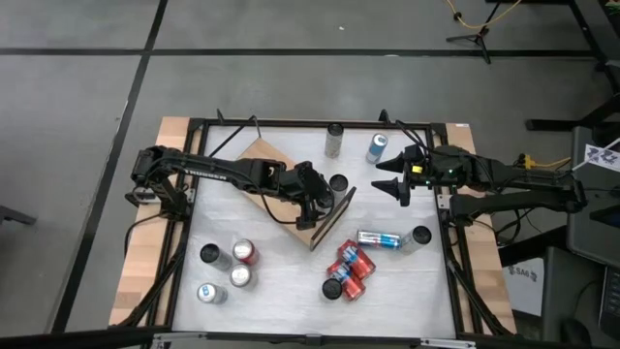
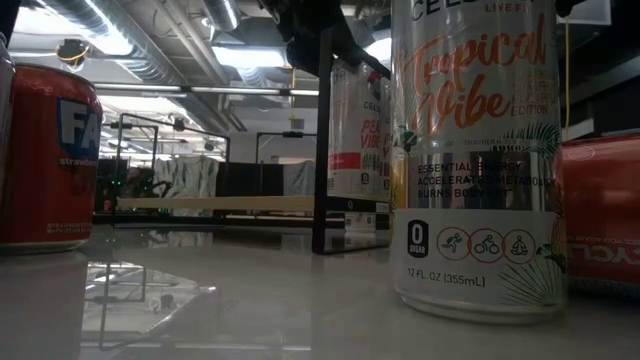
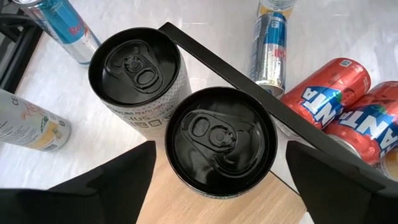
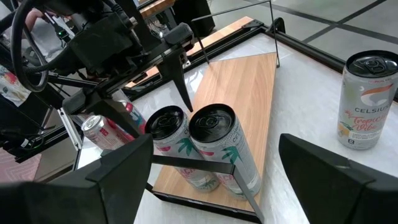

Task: Place canned beverage on shelf
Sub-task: Put the white-pink soda can on the shelf aligned with the other white-pink soda cans

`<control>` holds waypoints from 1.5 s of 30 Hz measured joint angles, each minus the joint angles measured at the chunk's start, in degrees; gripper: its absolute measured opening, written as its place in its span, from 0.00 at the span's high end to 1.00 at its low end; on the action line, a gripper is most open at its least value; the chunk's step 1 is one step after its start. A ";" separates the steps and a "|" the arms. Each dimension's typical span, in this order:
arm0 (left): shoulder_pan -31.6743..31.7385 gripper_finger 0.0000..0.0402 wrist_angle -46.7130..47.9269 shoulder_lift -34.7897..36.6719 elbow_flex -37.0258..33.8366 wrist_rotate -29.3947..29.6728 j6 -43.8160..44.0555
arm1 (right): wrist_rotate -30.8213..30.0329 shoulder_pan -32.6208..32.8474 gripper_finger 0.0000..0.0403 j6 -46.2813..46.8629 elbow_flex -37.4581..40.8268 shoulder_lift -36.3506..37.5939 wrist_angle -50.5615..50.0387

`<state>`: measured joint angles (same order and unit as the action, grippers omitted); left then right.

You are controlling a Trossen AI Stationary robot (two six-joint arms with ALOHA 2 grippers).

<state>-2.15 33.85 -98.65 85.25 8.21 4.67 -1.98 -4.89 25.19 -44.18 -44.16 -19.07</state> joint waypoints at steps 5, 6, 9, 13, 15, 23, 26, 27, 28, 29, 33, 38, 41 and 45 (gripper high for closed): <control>-0.32 0.12 0.61 0.91 -0.02 -0.24 1.18 | 0.02 0.00 0.15 0.00 0.00 0.02 -0.01; -0.46 0.12 0.90 1.21 -0.02 -0.24 1.20 | 0.02 0.00 0.15 -0.01 0.00 0.01 -0.02; -0.87 0.12 2.57 2.71 -0.02 -0.23 1.23 | 0.00 0.00 0.15 0.00 0.00 0.00 -0.07; -1.41 0.12 4.74 4.57 -0.02 -0.22 1.38 | 0.02 0.00 0.15 -0.01 0.00 0.02 -0.35; -1.62 0.12 5.14 5.59 -0.02 -0.20 1.40 | 0.02 0.00 0.15 0.00 0.00 0.00 -0.61; -2.70 0.13 13.98 11.37 -0.02 -0.45 5.53 | 0.02 0.00 0.15 0.00 0.00 0.00 -0.67; -3.53 0.13 19.39 13.80 -0.02 -0.39 7.97 | 0.00 0.00 0.15 0.00 0.00 0.00 -0.66; -3.99 0.13 21.12 14.57 -0.02 -0.45 8.83 | 0.00 0.00 0.15 0.00 0.00 0.01 -0.65; -4.49 0.13 22.98 15.29 -0.02 -0.62 9.81 | -0.02 0.00 0.15 0.00 0.00 0.01 -0.65; -4.95 0.13 24.42 15.87 -0.02 -1.27 10.52 | -0.04 0.00 0.15 0.00 0.00 0.02 -0.68; -7.12 0.13 30.47 18.17 -0.02 -5.99 14.60 | -0.05 0.00 0.15 -0.01 0.00 0.00 -0.94; -11.35 0.13 36.40 19.21 0.00 -10.25 21.88 | -0.11 0.00 0.15 0.00 0.00 0.02 -0.98; -14.44 0.13 40.55 19.10 0.00 -12.02 23.73 | -0.15 0.00 0.15 0.00 0.00 0.01 -0.96; -18.62 0.13 45.94 19.10 0.00 -12.87 25.37 | -0.16 0.00 0.15 0.00 0.00 0.01 -0.96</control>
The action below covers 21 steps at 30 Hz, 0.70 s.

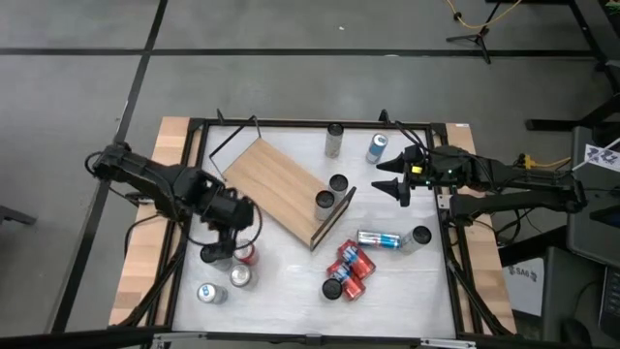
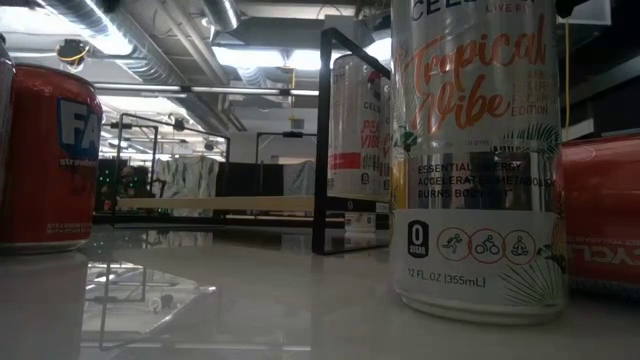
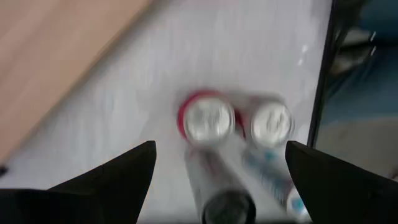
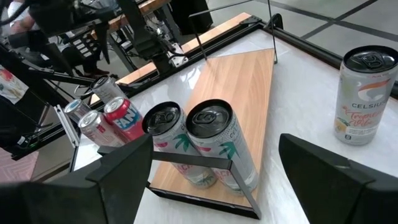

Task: Place canned beverage on shelf
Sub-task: Put the white-pink soda can on the shelf aligned with the other white-pink soda cans

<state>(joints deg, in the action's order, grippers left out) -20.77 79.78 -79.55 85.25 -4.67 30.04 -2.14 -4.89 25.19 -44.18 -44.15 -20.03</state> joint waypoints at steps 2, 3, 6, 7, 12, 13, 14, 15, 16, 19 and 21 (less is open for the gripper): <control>-2.12 0.13 2.28 0.00 0.00 0.04 1.19 | -0.02 0.00 0.15 -0.02 0.00 0.01 0.00; -3.26 0.13 3.37 0.00 0.00 0.20 1.39 | -0.02 0.00 0.15 0.00 0.00 -0.01 0.00; -7.16 0.13 5.03 0.00 0.00 1.84 1.41 | -0.04 0.00 0.15 0.00 0.00 0.00 0.00; -8.41 0.13 5.36 0.00 0.00 2.61 1.42 | -0.04 0.00 0.15 0.00 0.00 -0.01 0.00; -13.59 0.13 5.27 0.00 0.00 4.00 2.64 | -0.04 0.00 0.15 0.00 0.00 -0.01 0.00; -14.50 0.13 5.27 0.00 0.00 4.01 3.52 | -0.04 0.00 0.15 0.00 0.00 -0.01 0.00; -15.32 0.13 5.27 0.00 0.00 3.98 4.54 | -0.04 0.00 0.15 0.00 0.00 0.00 0.00; -16.11 0.13 5.27 0.00 0.00 4.00 5.64 | -0.04 0.00 0.15 0.00 0.00 0.00 0.01; -16.86 0.13 5.27 0.00 0.00 3.98 6.41 | -0.04 0.00 0.15 0.00 0.00 -0.01 0.02; -19.06 0.13 5.27 0.00 0.00 4.31 8.63 | -0.04 0.00 0.15 0.00 0.00 0.00 0.00; -20.42 0.13 5.25 0.00 0.00 5.01 9.80 | -0.04 0.00 0.15 0.00 0.00 0.01 0.02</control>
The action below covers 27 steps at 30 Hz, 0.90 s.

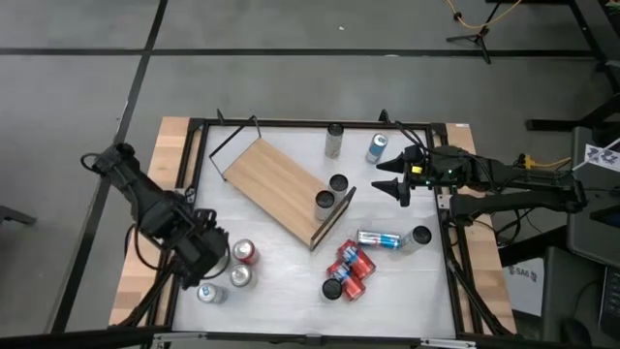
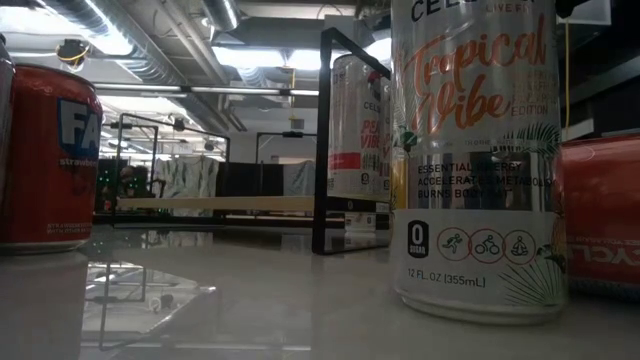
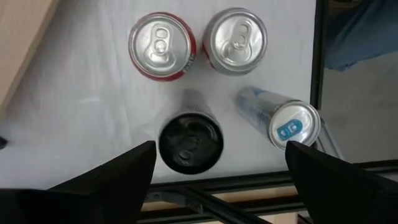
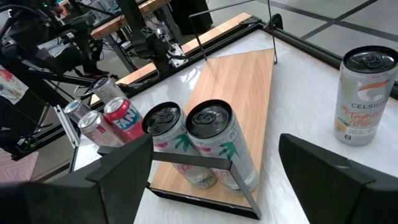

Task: Place canned beverage on shelf
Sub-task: Put the white-pink soda can on the shelf aligned with the other white-pink soda cans

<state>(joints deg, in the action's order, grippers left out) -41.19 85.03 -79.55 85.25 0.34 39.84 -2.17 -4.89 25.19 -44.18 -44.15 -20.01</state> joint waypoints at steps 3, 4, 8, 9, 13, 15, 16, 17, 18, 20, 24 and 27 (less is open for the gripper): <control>-1.61 0.13 0.00 0.00 0.00 0.81 0.63 | 0.00 0.00 0.15 0.00 0.00 -0.01 0.00; -2.06 0.13 0.00 0.00 0.00 0.85 0.61 | 0.00 0.00 0.15 0.00 0.00 -0.01 0.00; -3.17 0.13 -0.12 0.00 -0.32 1.70 0.60 | 0.00 0.00 0.15 0.00 0.00 -0.01 0.00; -3.24 0.13 -0.05 0.00 -0.79 1.69 0.60 | 0.02 0.00 0.15 0.00 0.00 -0.01 0.00; -3.25 0.13 0.00 0.00 -3.87 1.24 0.59 | 0.02 0.00 0.15 0.00 0.00 -0.01 0.00; -3.25 0.13 -0.17 -0.02 -5.55 1.05 0.54 | 0.02 0.00 0.15 0.00 0.00 -0.02 0.00; -3.21 0.13 -0.34 -0.02 -6.48 1.03 0.54 | 0.01 0.00 0.15 0.00 0.00 -0.01 0.00; -3.21 0.13 -0.54 -0.02 -7.41 1.01 0.54 | 0.01 0.00 0.15 0.01 0.00 -0.01 0.00; -3.21 0.13 -0.85 -0.02 -8.31 0.86 0.51 | 0.01 0.00 0.15 0.00 0.00 -0.02 0.00; -3.21 0.13 -1.36 -0.02 -10.08 0.15 -0.19 | 0.02 0.00 0.15 0.00 0.00 -0.01 0.00; -3.21 0.13 -4.23 -0.04 -13.55 -0.04 -2.21 | 0.01 0.00 0.15 0.00 0.00 -0.02 0.01; -3.21 0.13 -7.37 -0.04 -15.92 0.10 -4.31 | 0.01 0.00 0.15 0.01 0.00 -0.02 0.01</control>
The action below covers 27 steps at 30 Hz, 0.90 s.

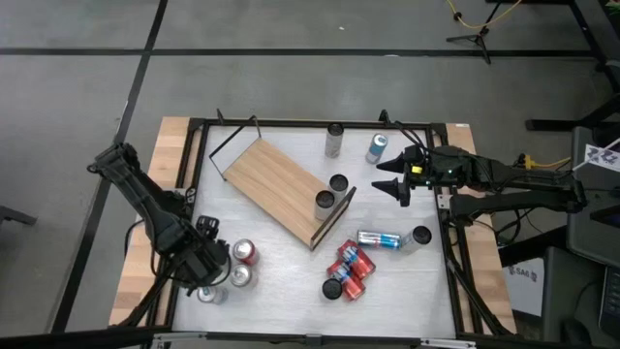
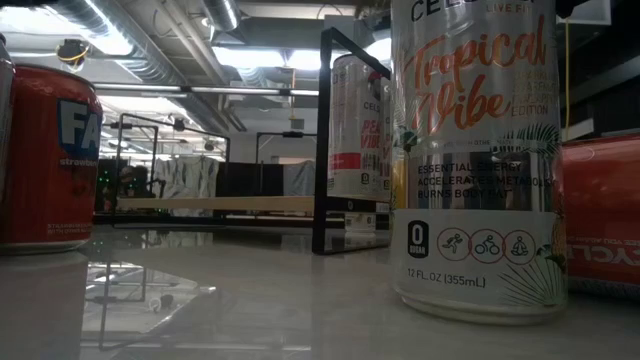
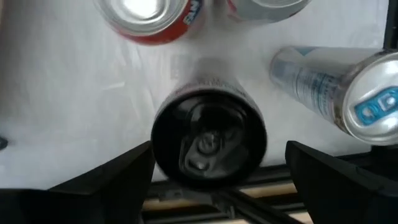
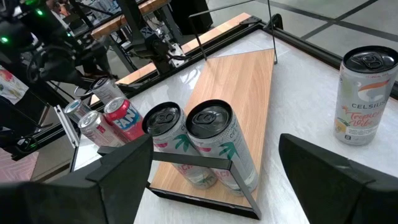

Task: Place canned beverage on shelf
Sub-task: Put the white-pink soda can on the shelf aligned with the other white-pink soda cans

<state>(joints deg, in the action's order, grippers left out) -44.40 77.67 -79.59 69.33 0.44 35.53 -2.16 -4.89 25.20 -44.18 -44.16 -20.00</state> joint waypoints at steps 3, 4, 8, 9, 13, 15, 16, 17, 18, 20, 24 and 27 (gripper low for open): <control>0.00 0.13 -1.68 0.00 -1.97 -0.06 -0.59 | 0.01 0.00 0.15 -0.01 0.00 0.00 0.02; 0.02 0.13 -1.96 0.00 -2.63 0.00 -0.57 | 0.00 0.00 0.15 -0.01 0.00 0.01 0.02; 0.00 0.13 -4.49 0.00 -5.23 0.23 -0.20 | 0.01 0.00 0.15 -0.01 0.00 0.00 0.02; 0.00 0.13 -5.20 0.00 -5.67 0.28 -0.22 | 0.01 0.00 0.15 -0.01 0.00 0.00 0.02; 0.01 0.13 -6.38 0.00 -6.03 0.48 -0.09 | 0.01 0.00 0.15 0.01 0.00 0.01 0.04; 0.00 0.13 -6.82 0.00 -6.03 0.53 -0.02 | 0.01 0.00 0.15 0.01 0.00 0.00 0.04; 0.00 0.13 -6.82 0.00 -6.03 0.53 -0.02 | 0.01 0.00 0.15 0.00 0.00 0.00 0.04; 0.00 0.13 -6.82 0.00 -6.03 0.53 0.11 | 0.01 0.00 0.15 0.00 0.00 0.00 0.04; 0.00 0.13 -6.86 0.00 -6.03 0.53 0.41 | 0.01 0.00 0.15 -0.01 0.00 0.02 0.04; 0.00 0.13 -6.89 0.00 -6.03 0.76 1.10 | 0.01 0.00 0.15 0.00 0.00 0.01 0.04; 0.00 0.13 -6.88 0.00 -6.03 3.16 1.79 | 0.01 0.00 0.15 -0.01 0.00 0.00 0.03; 0.01 0.13 -6.88 0.00 -6.03 3.16 1.83 | 0.01 0.00 0.15 -0.01 0.00 0.00 0.00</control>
<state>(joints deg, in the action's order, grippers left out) -44.39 70.78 -79.59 63.31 3.60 37.36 -2.15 -4.89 25.19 -44.18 -44.16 -20.01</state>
